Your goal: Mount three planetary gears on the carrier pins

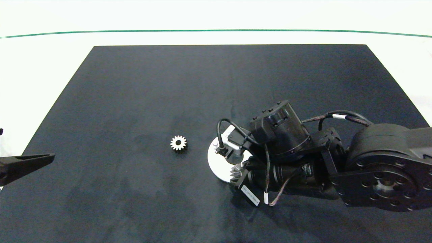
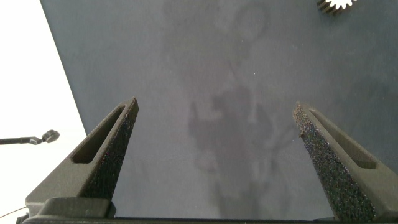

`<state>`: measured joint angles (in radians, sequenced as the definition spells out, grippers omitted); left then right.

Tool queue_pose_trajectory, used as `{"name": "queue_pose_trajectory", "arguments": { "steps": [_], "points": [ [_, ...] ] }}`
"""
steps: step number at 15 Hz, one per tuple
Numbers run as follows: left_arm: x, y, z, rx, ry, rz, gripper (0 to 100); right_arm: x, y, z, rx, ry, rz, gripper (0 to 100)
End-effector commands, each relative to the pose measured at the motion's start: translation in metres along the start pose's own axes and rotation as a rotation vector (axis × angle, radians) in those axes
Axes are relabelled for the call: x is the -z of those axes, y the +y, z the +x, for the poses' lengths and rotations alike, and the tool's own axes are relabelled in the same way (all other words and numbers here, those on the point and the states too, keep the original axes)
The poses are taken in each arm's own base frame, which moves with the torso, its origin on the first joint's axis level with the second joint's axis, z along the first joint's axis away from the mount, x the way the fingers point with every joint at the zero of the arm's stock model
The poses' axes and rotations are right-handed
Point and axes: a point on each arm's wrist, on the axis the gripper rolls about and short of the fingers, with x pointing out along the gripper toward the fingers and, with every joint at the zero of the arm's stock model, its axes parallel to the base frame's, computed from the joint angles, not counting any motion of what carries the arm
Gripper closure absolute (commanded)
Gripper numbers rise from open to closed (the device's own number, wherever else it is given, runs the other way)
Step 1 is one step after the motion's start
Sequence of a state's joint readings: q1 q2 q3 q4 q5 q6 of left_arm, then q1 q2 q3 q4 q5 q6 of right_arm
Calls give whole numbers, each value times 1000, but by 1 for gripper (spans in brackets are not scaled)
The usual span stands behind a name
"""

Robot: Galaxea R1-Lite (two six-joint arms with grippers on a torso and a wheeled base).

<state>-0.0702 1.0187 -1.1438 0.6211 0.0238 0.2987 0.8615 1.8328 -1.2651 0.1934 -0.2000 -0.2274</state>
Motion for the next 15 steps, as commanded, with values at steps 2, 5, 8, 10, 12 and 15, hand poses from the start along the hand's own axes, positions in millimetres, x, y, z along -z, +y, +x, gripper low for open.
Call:
{"name": "queue_pose_trajectory", "arguments": {
  "steps": [2,5,8,10,12,15],
  "points": [
    [1,0,0,1,4,2,0,0,1,3,-1,6,-4,78],
    [1,0,0,1,4,2,0,-2,0,2,1,-2,-3,78],
    [1,0,0,1,4,2,0,0,1,3,-1,7,-3,78],
    [1,0,0,1,4,2,0,0,1,4,-3,10,-2,78],
    [1,0,0,1,4,2,0,1,1,4,-3,8,-2,78],
    [1,0,0,1,4,2,0,0,1,2,-2,2,-1,0]
  ]
}}
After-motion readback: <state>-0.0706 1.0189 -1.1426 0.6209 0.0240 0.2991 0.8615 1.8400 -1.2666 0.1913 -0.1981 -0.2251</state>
